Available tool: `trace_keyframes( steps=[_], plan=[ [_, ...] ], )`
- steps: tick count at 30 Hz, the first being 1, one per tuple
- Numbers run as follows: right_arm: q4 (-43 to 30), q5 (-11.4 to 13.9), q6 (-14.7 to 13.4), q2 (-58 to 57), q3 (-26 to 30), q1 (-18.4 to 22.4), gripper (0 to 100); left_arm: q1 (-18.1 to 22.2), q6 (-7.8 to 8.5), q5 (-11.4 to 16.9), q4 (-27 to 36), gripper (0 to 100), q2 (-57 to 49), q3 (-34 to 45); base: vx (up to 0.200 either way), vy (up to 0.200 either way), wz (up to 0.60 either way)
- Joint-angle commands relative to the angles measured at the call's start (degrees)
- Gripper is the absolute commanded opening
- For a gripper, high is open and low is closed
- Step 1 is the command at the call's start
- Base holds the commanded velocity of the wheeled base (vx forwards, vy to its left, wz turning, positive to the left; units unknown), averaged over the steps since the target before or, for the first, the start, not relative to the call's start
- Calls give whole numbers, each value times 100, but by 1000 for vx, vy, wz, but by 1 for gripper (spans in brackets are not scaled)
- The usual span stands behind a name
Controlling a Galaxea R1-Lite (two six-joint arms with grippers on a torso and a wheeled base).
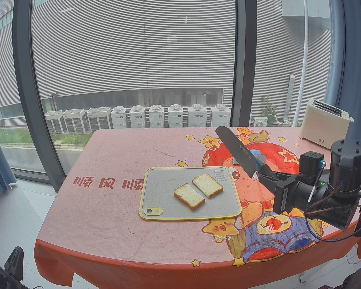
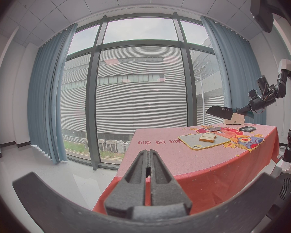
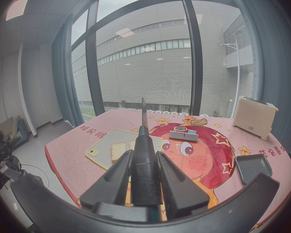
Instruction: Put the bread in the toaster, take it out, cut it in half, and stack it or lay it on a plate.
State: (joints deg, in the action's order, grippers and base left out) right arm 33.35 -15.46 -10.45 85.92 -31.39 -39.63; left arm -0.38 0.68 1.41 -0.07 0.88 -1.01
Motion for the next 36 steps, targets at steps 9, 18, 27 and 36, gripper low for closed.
trace_keyframes(
  steps=[9,18,27,36],
  plan=[
    [4,-1,-1,-14,-7,-1,0,3,2,-1,-1,0,-88,101,0,0,0],
    [4,-19,-19,-14,-7,61,0,3,2,-1,-1,0,-88,101,0,0,0],
    [-4,-1,-10,4,1,210,0,3,2,-1,-1,0,-88,101,0,0,0],
    [-4,-1,-1,4,10,210,0,-6,2,-1,-1,0,-88,101,0,0,0]
  ],
)
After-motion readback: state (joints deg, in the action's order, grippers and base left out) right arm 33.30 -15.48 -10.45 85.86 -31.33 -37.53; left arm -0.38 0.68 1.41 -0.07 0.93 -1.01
